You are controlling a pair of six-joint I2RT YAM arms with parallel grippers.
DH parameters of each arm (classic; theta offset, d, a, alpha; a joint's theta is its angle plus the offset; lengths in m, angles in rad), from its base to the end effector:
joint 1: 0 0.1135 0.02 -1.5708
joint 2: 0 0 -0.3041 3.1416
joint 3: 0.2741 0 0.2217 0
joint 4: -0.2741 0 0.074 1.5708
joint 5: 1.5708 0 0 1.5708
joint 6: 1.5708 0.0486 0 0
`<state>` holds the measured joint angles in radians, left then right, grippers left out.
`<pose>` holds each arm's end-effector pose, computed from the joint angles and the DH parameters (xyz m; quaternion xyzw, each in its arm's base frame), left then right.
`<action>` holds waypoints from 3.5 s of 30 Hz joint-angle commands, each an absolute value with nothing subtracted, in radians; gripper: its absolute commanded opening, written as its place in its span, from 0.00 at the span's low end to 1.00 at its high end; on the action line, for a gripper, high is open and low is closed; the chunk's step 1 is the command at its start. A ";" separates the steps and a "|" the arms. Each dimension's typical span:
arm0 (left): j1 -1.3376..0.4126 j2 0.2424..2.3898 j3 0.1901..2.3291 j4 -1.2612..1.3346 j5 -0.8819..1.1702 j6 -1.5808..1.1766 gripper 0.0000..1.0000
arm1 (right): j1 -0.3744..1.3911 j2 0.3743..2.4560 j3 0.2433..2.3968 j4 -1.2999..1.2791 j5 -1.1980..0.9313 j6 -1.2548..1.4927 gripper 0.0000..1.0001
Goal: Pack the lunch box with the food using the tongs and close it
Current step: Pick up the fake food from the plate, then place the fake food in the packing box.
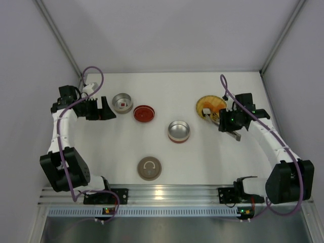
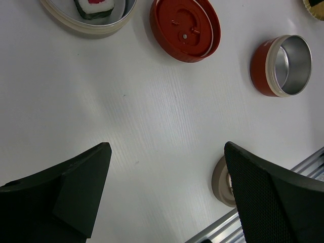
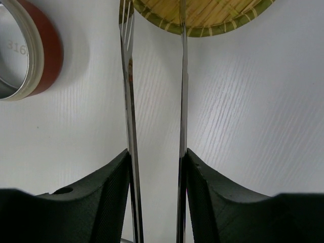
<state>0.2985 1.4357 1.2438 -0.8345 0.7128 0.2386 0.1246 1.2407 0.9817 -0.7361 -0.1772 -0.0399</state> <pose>0.2553 0.0453 0.3383 0.0667 0.9051 -0.2572 0.3321 0.2067 0.0345 0.3023 -0.1035 0.9498 0.0967 0.2789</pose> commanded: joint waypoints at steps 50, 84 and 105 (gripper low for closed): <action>0.299 1.413 1.249 -0.808 0.729 0.252 0.98 | 0.095 1.292 1.204 -0.679 -0.308 -0.054 0.15; 0.316 1.442 1.213 -0.548 0.785 -0.038 0.98 | 0.787 2.183 2.163 -0.457 -0.207 -0.040 0.20; 0.350 1.471 1.218 -0.494 0.787 -0.075 0.98 | 0.796 2.376 2.253 -0.319 -0.192 0.058 0.29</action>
<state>0.3401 1.4635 1.2152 -0.5461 0.7696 -0.0624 0.7788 2.3730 2.1826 -0.4473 -0.2005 0.0277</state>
